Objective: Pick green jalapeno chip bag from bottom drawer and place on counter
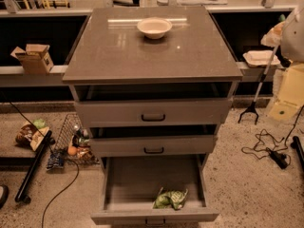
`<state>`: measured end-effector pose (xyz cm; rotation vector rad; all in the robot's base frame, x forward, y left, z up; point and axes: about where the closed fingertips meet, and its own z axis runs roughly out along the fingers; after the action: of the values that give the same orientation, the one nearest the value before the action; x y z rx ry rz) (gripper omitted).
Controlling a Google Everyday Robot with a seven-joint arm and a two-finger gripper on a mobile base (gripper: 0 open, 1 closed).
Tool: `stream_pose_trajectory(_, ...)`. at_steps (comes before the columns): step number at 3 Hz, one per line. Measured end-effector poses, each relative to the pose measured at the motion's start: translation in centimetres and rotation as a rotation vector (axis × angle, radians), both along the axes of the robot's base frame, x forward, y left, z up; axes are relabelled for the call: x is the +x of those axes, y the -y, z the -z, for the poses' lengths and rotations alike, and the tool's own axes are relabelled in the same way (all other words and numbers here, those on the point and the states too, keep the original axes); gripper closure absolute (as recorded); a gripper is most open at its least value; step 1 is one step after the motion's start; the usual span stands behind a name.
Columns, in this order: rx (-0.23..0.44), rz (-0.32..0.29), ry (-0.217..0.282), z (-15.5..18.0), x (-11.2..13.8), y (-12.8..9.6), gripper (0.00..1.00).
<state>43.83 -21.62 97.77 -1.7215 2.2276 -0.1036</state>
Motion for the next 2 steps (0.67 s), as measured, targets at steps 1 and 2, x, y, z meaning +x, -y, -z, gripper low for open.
stream_pose_trajectory(1, 0.0, 0.0, 0.0, 0.0, 0.0, 0.0, 0.0)
stream_pose_trajectory(2, 0.005, 0.029, -0.038, 2.5, 1.3, 0.2, 0.0)
